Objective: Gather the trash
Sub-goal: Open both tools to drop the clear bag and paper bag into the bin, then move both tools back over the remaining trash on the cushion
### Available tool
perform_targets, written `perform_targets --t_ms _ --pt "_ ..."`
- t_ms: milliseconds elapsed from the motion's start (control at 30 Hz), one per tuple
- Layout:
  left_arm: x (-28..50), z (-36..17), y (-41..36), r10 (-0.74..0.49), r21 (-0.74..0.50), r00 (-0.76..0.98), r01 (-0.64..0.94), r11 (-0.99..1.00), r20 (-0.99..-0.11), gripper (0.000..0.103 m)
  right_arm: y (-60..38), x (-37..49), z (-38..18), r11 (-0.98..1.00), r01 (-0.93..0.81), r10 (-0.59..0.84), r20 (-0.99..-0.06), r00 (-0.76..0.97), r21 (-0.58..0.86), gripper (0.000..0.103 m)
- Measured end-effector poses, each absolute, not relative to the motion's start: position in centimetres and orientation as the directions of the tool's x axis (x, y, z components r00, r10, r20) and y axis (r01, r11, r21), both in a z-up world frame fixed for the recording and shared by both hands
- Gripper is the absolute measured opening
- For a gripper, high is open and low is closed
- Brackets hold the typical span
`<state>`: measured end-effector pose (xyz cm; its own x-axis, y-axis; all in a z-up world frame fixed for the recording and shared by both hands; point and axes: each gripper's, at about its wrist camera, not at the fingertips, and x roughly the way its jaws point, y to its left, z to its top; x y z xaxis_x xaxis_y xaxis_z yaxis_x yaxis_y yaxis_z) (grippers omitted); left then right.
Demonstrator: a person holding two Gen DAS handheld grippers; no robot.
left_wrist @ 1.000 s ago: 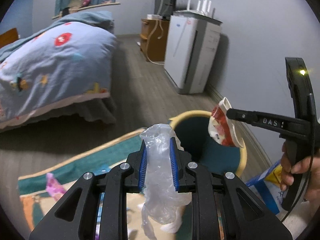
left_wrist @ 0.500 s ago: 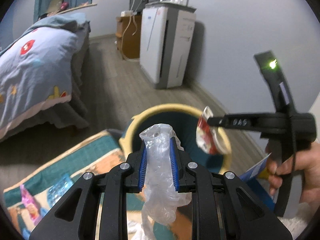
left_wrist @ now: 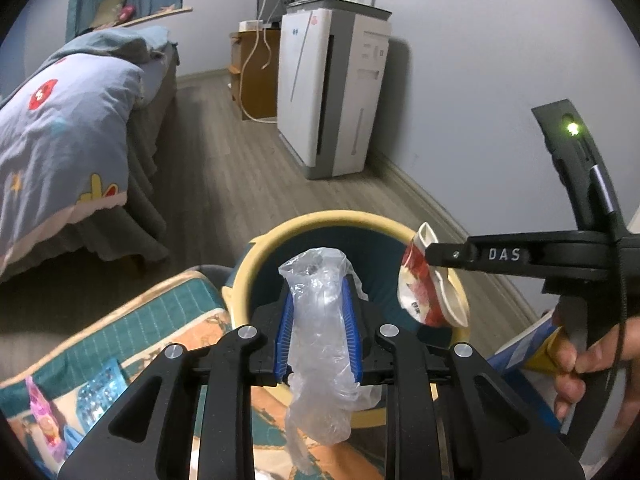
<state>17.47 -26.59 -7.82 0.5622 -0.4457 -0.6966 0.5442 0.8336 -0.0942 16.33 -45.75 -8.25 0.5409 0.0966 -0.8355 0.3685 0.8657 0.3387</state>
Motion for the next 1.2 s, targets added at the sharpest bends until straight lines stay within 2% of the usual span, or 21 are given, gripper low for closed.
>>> perform_targets --t_ms 200,267,333,367,467,533,567,667,733,800,1200 --pt "17.6 -8.3 -26.7 -0.432 -0.078 0.568 0.541 0.837 -0.700 0.031 -45.6 16.4 -7.9 0.860 0.351 0.113 -0.808 0.578 0.371 0.015" --pt "17.6 -8.3 -26.6 -0.426 -0.075 0.579 0.532 0.844 -0.695 0.040 -45.5 16.3 -7.5 0.859 0.338 0.117 -0.790 0.602 0.385 0.015" --pt "17.7 -8.1 -26.3 -0.423 -0.076 0.592 0.520 0.851 -0.686 0.057 -45.4 16.3 -7.0 0.862 0.329 0.110 -0.777 0.620 0.385 0.017" --pt "17.7 -8.0 -26.2 -0.418 -0.075 0.602 0.511 0.856 -0.680 0.059 -45.3 16.3 -6.9 0.865 0.328 0.105 -0.777 0.621 0.379 0.020" --pt "17.8 -7.7 -25.9 -0.414 -0.078 0.610 0.499 0.863 -0.675 0.069 -45.3 16.5 -6.9 0.867 0.335 0.096 -0.783 0.615 0.370 0.037" --pt "17.7 -7.6 -25.8 -0.411 -0.075 0.613 0.497 0.864 -0.675 0.074 -45.3 16.6 -6.8 0.865 0.346 0.086 -0.787 0.610 0.363 0.054" --pt "17.6 -7.6 -25.7 -0.409 -0.071 0.614 0.498 0.864 -0.675 0.075 -45.3 16.6 -6.8 0.864 0.348 0.084 -0.787 0.611 0.363 0.057" --pt "17.5 -7.3 -25.4 -0.399 -0.058 0.624 0.493 0.868 -0.672 0.082 -45.2 16.6 -6.4 0.864 0.351 0.079 -0.786 0.614 0.361 0.075" --pt "17.3 -7.1 -25.0 -0.388 -0.049 0.632 0.484 0.874 -0.671 0.091 -45.0 16.6 -6.0 0.866 0.351 0.071 -0.783 0.618 0.356 0.089" --pt "17.0 -6.8 -24.5 -0.376 -0.035 0.645 0.476 0.879 -0.665 0.093 -44.8 16.5 -5.6 0.867 0.354 0.062 -0.781 0.622 0.351 0.098" --pt "14.7 -5.2 -19.9 -0.309 0.054 0.686 0.453 0.890 -0.659 0.096 -42.5 16.0 -3.6 0.881 0.345 0.046 -0.784 0.620 0.324 0.098"
